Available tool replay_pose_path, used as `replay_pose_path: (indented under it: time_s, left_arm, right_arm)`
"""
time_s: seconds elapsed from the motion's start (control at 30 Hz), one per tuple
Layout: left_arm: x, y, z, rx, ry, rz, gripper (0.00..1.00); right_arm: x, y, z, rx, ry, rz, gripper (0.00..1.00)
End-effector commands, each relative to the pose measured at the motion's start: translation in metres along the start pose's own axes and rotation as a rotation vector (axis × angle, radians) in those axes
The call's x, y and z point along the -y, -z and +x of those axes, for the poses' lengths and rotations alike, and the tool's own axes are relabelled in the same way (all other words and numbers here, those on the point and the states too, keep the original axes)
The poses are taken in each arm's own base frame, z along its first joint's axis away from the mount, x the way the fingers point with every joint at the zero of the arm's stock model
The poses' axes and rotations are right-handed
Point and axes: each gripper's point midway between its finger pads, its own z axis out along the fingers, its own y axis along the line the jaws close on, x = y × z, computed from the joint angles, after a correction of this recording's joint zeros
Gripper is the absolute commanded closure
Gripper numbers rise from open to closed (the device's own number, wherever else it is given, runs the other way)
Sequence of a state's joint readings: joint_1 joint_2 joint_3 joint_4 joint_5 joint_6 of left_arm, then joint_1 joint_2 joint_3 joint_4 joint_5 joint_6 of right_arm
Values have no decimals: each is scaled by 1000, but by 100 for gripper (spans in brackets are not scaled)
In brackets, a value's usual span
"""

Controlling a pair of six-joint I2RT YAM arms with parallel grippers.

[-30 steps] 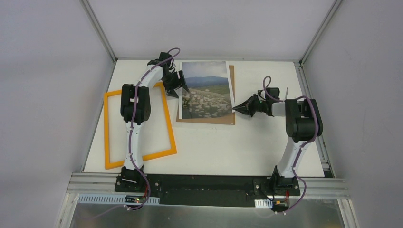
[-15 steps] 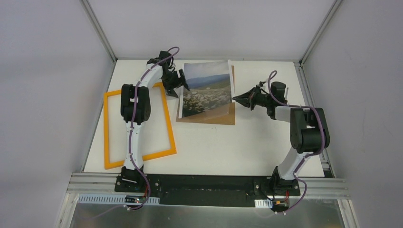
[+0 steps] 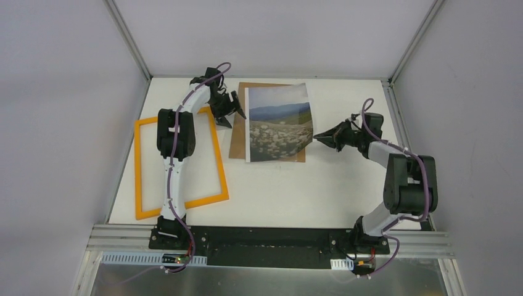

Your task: Take the photo out of the frame

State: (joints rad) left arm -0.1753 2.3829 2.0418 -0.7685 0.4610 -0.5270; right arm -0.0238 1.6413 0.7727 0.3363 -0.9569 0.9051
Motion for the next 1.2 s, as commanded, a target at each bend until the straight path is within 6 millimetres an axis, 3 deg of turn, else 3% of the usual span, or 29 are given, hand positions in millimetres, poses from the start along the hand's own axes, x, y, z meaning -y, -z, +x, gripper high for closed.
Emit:
replay_pose_path:
  time_s: [0.0, 0.13, 0.23, 0.5, 0.8, 0.97, 1.17]
  left_arm:
    - [-19, -22, 11, -63, 29, -40, 25]
    - [-21, -28, 16, -74, 22, -55, 25]
    - [-23, -31, 17, -79, 31, -61, 25]
    - [-25, -38, 21, -88, 51, -62, 25]
    - [-9, -37, 20, -73, 56, -37, 25]
    - [7, -20, 15, -37, 47, -11, 24]
    - [39, 29, 4, 53, 22, 50, 23]
  right_arm:
    - [32, 36, 7, 60, 117, 282, 100]
    - [52, 49, 16, 65, 136, 391, 100]
    - [46, 56, 11, 113, 146, 429, 100]
    - [-29, 99, 16, 235, 316, 465, 100]
    - [-113, 137, 63, 316, 465, 331, 100]
    - [-174, 135, 80, 323, 582, 241, 100]
    - [-262, 123, 85, 334, 698, 61, 100]
